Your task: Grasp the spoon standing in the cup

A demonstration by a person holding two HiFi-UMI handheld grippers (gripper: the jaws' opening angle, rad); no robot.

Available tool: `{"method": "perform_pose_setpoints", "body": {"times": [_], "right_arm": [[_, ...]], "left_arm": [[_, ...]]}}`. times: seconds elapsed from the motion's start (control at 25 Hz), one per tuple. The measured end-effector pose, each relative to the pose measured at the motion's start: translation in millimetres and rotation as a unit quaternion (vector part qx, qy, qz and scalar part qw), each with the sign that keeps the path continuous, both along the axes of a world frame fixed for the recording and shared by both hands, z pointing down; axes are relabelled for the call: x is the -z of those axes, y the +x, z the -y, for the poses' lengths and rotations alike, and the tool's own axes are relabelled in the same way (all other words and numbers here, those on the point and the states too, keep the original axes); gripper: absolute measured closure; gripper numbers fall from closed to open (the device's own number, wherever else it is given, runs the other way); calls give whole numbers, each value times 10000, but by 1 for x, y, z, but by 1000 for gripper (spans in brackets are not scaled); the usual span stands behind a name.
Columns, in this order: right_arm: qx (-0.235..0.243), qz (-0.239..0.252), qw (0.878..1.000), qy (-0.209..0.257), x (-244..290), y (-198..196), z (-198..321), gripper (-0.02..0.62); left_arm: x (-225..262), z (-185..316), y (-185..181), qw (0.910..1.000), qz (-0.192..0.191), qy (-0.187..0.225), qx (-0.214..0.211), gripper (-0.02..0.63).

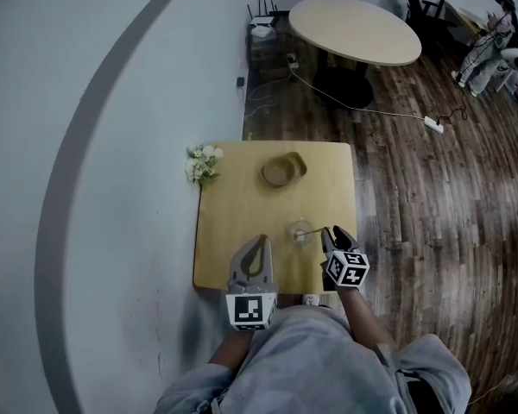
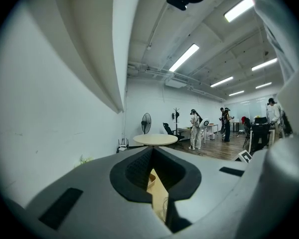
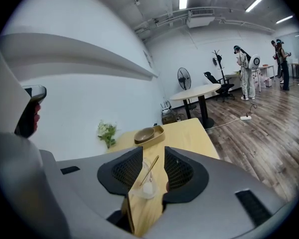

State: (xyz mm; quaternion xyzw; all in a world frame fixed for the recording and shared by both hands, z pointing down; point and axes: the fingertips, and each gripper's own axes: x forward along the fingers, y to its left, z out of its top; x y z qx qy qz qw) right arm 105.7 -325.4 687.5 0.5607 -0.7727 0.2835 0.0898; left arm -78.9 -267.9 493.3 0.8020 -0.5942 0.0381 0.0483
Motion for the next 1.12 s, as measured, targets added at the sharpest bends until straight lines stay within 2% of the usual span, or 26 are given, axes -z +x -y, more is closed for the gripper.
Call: {"method": "perform_pose_setpoints", "body": {"times": [0.76, 0.92, 1.12], "right_arm": [[142, 280, 9972, -680, -44, -18, 9, 518], [193, 278, 9968, -720, -47, -20, 8, 552], [207, 341, 9980, -491, -34, -24, 9, 591]], "left_arm": [[-4, -3, -27, 9983, 134, -93, 565, 604], [-8, -6, -28, 9981, 152, -144, 586, 604], [1, -6, -26, 9982, 108, -74, 590, 604]]}}
